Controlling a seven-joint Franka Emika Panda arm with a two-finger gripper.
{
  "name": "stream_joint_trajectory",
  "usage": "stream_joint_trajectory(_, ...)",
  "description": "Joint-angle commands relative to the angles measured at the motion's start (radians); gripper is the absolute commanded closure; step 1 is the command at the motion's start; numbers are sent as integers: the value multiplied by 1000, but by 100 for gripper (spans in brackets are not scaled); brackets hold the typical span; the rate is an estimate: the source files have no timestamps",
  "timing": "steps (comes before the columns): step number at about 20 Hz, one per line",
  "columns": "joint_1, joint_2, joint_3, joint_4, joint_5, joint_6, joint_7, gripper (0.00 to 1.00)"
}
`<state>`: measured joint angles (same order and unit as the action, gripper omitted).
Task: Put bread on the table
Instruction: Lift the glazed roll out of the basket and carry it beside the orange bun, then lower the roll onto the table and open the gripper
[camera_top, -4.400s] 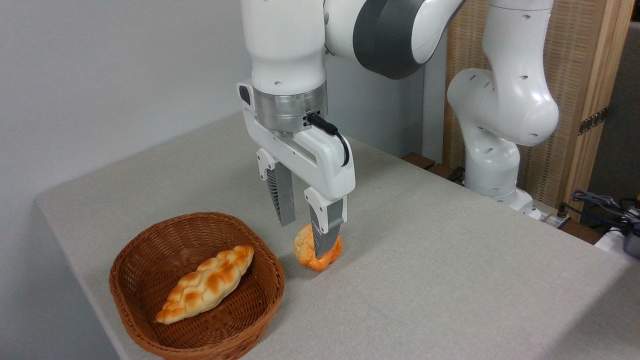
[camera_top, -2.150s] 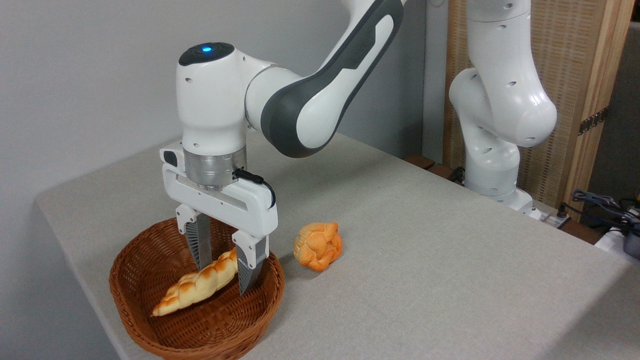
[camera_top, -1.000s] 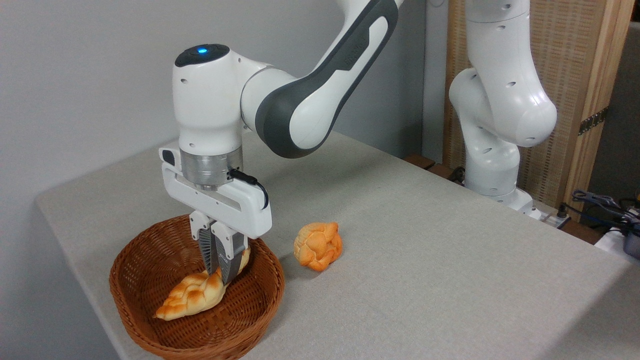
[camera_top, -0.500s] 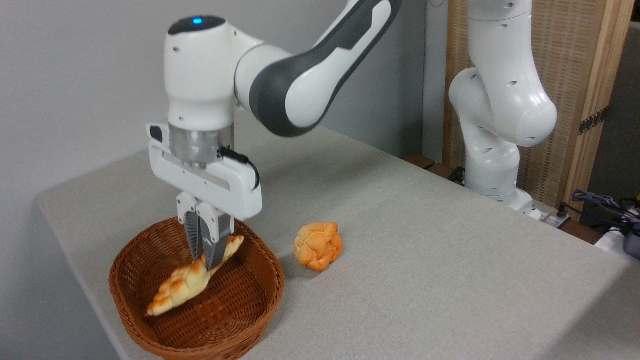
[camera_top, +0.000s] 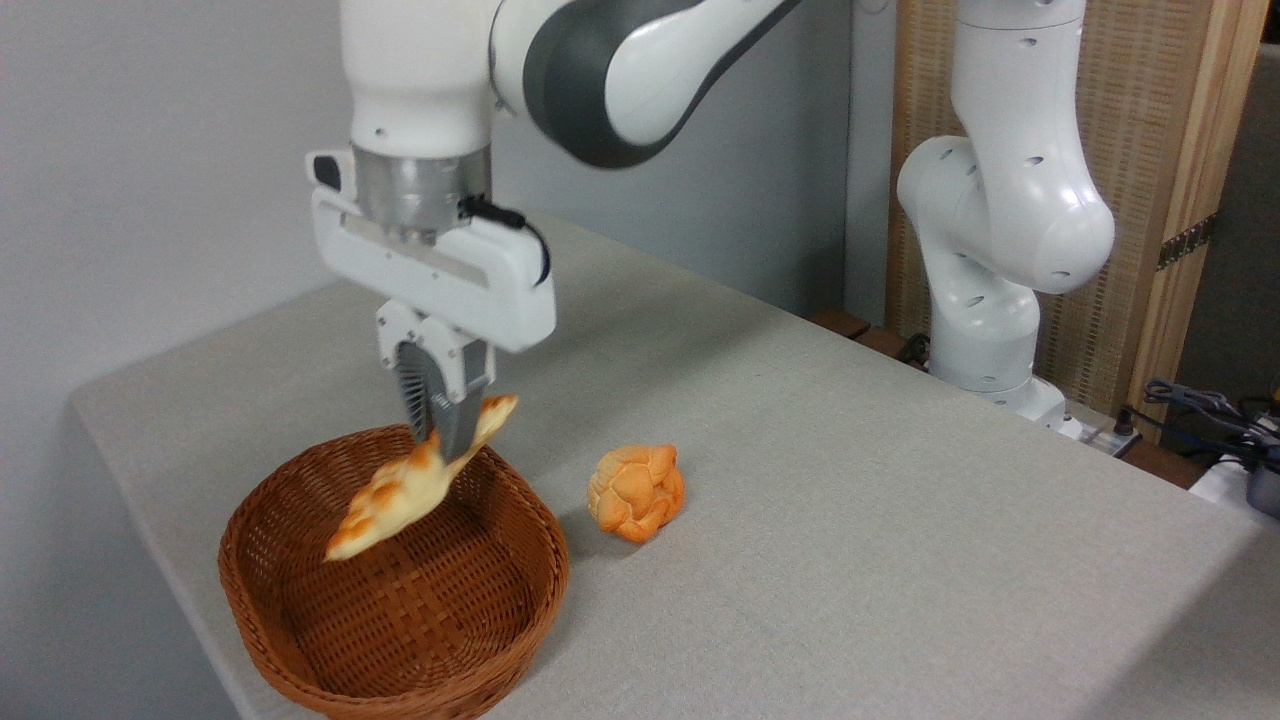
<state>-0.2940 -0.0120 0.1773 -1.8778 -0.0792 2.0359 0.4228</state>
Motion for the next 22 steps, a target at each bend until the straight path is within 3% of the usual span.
stream_joint_trajectory(1,3,-69,22,-6,1,-138,7,96)
stream_joint_trajectory(9,-1,-118,18,-14,-1,-495,105,93)
stream_joint_trajectory(11,-7,-117,13,-24,-4,-517,109,80)
stream_joint_trajectory(13,-23,-114,8,-49,-4,-516,114,77)
stream_joint_trajectory(16,-57,-94,8,-61,1,-513,123,28)
stream_joint_trajectory(17,-68,-86,10,-66,7,-516,123,2)
stream_joint_trajectory(22,-74,-79,8,-78,19,-514,125,0)
